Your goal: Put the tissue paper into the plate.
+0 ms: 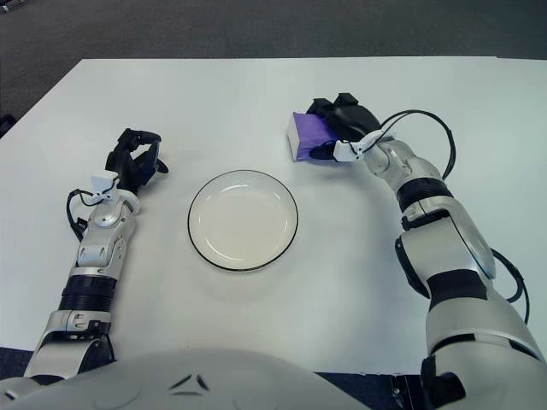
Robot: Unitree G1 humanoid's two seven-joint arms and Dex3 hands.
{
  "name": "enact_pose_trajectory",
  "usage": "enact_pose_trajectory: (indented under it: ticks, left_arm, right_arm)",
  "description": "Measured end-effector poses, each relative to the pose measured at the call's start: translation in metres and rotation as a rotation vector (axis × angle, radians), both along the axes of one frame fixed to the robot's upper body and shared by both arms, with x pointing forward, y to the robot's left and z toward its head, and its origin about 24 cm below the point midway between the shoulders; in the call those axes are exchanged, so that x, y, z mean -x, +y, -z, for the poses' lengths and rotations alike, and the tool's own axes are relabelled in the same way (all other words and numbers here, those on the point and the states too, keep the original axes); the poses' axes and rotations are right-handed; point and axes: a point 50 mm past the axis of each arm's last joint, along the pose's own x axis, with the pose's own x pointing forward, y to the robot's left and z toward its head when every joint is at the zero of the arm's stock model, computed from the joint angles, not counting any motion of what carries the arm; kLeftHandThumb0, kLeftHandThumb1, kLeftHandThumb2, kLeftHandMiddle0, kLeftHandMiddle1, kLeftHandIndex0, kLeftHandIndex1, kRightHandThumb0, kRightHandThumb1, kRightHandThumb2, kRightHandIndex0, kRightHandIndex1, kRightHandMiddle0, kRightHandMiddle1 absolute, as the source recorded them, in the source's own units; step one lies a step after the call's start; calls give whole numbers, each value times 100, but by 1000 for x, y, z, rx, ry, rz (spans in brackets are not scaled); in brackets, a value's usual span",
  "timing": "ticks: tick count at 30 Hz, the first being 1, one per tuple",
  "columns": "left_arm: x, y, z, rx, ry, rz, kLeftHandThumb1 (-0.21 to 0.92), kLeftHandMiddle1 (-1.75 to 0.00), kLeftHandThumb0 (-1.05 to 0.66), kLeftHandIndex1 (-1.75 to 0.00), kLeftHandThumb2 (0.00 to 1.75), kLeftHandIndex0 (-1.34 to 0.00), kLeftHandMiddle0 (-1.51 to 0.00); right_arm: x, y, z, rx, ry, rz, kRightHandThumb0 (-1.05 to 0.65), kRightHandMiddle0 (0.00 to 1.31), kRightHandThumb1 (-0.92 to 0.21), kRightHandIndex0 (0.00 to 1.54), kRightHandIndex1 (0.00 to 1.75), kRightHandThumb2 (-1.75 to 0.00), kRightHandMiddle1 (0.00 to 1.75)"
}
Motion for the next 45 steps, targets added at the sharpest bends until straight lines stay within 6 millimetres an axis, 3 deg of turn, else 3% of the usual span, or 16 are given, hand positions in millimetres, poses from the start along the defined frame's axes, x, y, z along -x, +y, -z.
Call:
enact_pose_trajectory:
  ticks: [19, 30, 34, 37, 40, 45]
  left_arm:
    - [0, 1, 0, 3, 0, -5, 90, -175, -36, -157, 39, -39, -85]
    - [0, 3, 1, 5, 0, -6, 90, -175, -36, -157, 39, -39, -85]
    - [0, 4, 1, 6, 1, -5, 90, -175, -36, -157, 39, -39, -85]
    - [0, 4, 1, 6, 2, -6, 90, -175, -36, -157, 38, -39, -85]
    - [0, 4, 1, 7, 2, -7, 90, -175, -36, -157, 38, -40, -85]
    - [0, 5, 1, 7, 2, -5, 90, -175, -36, -156, 37, -40, -85]
  right_arm:
    - [16, -9, -13, -143, -88, -50, 0, 47, -29, 58, 175, -135, 172]
    - [28, 10, -58, -261, -307, -178, 0, 40, -34, 56, 175, -130, 175]
    - [38, 22, -71, -313, -378, -243, 29, 51, -50, 46, 175, -108, 175]
    - [46, 31, -75, -336, -409, -295, 5, 59, -75, 71, 175, -46, 175]
    - [53, 39, -76, -350, -423, -344, -2, 61, -85, 78, 175, -24, 175]
    - [65, 51, -79, -368, -414, -424, -5, 62, -90, 82, 175, -13, 175]
